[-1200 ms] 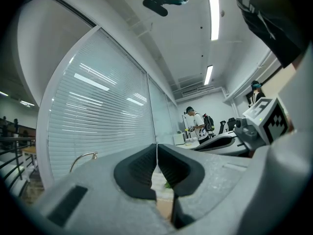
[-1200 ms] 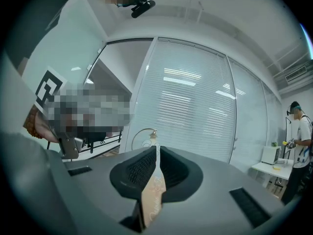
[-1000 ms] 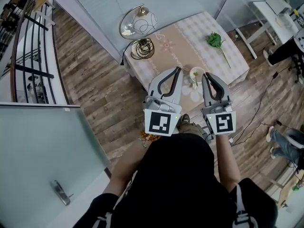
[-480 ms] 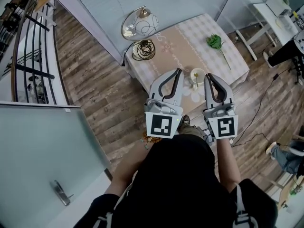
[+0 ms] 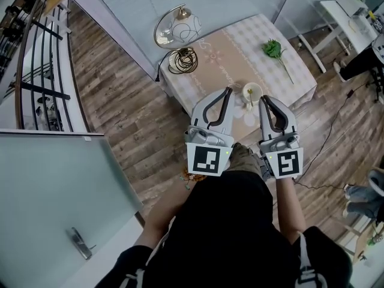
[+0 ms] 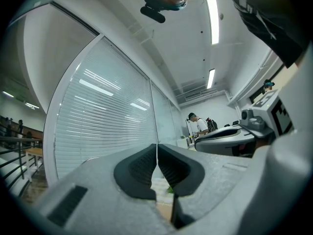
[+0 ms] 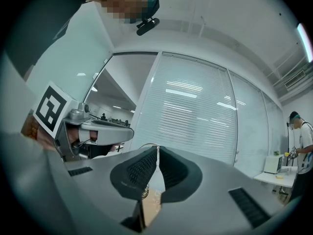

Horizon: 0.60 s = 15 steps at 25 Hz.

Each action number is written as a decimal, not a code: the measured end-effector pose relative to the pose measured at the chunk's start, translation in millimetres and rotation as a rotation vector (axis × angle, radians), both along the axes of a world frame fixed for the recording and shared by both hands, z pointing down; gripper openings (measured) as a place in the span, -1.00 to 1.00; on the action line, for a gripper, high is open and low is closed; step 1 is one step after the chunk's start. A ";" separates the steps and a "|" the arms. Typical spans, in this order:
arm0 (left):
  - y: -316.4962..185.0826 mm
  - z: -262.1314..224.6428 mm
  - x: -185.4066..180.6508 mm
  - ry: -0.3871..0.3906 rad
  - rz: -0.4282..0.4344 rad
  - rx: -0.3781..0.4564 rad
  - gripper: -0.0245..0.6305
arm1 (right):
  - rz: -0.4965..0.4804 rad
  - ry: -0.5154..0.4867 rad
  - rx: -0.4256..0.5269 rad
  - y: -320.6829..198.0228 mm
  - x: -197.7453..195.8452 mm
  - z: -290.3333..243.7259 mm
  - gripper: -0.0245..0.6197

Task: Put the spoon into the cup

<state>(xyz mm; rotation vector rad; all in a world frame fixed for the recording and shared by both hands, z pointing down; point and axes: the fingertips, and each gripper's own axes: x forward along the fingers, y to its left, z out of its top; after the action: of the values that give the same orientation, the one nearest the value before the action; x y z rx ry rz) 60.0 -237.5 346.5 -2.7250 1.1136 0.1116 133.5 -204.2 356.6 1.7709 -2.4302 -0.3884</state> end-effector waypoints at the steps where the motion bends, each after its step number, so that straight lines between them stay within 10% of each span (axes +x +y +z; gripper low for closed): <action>1: 0.3 -0.2 -0.4 -0.005 0.001 0.003 -0.86 | -0.003 -0.005 0.001 0.2 -0.6 -0.1 -0.90; 15: 4.5 -1.2 -1.2 -0.005 -0.014 0.013 -0.85 | -0.015 0.016 0.013 0.5 -4.8 -0.3 -0.90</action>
<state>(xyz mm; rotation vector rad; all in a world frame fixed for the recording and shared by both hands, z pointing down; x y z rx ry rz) 58.8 -233.0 345.2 -2.7041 1.1263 0.1094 128.7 -203.7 356.3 1.7481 -2.4370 -0.4190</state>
